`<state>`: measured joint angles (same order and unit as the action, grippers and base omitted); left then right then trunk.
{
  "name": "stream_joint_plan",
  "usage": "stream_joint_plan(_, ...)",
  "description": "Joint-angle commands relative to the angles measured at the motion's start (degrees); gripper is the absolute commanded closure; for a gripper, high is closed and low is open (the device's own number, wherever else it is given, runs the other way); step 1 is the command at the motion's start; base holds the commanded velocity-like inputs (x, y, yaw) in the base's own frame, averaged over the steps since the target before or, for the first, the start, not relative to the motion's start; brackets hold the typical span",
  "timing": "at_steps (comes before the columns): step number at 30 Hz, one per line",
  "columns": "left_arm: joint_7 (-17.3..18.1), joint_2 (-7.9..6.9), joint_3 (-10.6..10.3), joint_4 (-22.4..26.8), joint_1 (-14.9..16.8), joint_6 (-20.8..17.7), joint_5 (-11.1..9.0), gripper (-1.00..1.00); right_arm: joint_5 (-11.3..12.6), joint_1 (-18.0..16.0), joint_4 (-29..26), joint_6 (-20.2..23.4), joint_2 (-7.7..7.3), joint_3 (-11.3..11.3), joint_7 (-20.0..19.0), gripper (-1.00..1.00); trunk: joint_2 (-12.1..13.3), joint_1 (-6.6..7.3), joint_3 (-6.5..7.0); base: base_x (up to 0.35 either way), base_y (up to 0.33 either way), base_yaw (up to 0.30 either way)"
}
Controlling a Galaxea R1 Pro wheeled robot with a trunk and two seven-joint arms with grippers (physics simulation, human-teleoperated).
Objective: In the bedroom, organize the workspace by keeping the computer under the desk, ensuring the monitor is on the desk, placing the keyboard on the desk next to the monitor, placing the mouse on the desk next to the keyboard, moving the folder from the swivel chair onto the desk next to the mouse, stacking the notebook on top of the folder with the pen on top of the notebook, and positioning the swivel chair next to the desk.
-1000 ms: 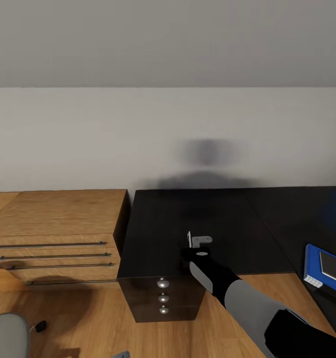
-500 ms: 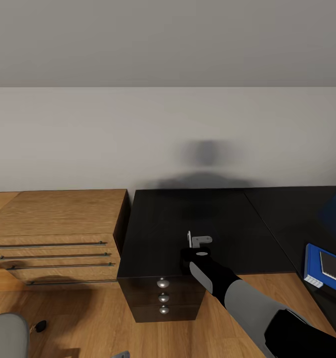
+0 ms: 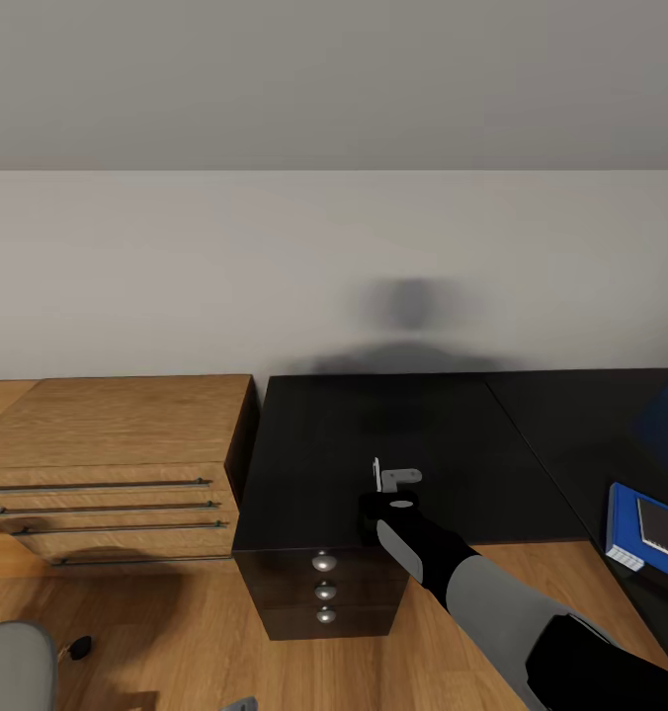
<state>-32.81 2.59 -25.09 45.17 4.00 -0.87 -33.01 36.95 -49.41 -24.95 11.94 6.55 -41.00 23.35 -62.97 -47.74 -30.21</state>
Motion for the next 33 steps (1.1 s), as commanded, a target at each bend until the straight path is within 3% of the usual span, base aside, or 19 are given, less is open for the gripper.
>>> stream_joint_plan(1, -0.4, -0.04, -0.3, 0.1, 0.0, -0.1, -0.3, -1.00, 0.3, -0.1, -0.1, 0.3, -0.05, -0.5, 0.5, -1.00, -0.5, -0.23, -0.24, 0.000, 0.000, 0.000)
stream_joint_plan(12, -0.4, -0.04, -0.2, 0.0, 0.0, -0.1, -0.3, -1.00, 0.3, -0.1, -0.1, 0.5, -0.05, -0.5, 0.5, -1.00, -0.9, -0.45, -0.42, 0.000, 0.000, 0.000)
stream_joint_plan(17, -0.4, -0.04, -0.4, 0.1, 0.0, -0.1, -0.3, -1.00, 0.3, -0.1, -0.1, 0.7, -0.09, -0.5, 0.6, -1.00, -2.9, -1.55, -1.32, 0.000, 0.000, 0.000)
stream_joint_plan(31, -0.3, -0.04, -0.3, 0.0, 0.0, -0.1, -0.3, -1.00, 0.3, -0.2, -0.1, 0.7, -0.13, -0.5, 0.6, -1.00, -2.9, -1.55, -1.32, 0.000, 0.000, 0.000)
stream_joint_plan(32, -0.3, -0.04, -0.3, 0.0, 0.0, -0.1, -0.3, -1.00, 0.3, -0.2, -0.2, 0.7, -0.13, -0.5, 0.6, 1.00, -2.9, -1.55, -1.32, 0.000, 0.000, 0.000)
stream_joint_plan(33, -0.4, -0.04, -0.3, 0.0, 0.0, -0.1, -0.3, -1.00, 0.3, -0.2, -0.2, 0.7, -0.13, -0.5, 0.6, 1.00, -2.9, -1.55, -1.32, 0.000, 0.000, 0.000)
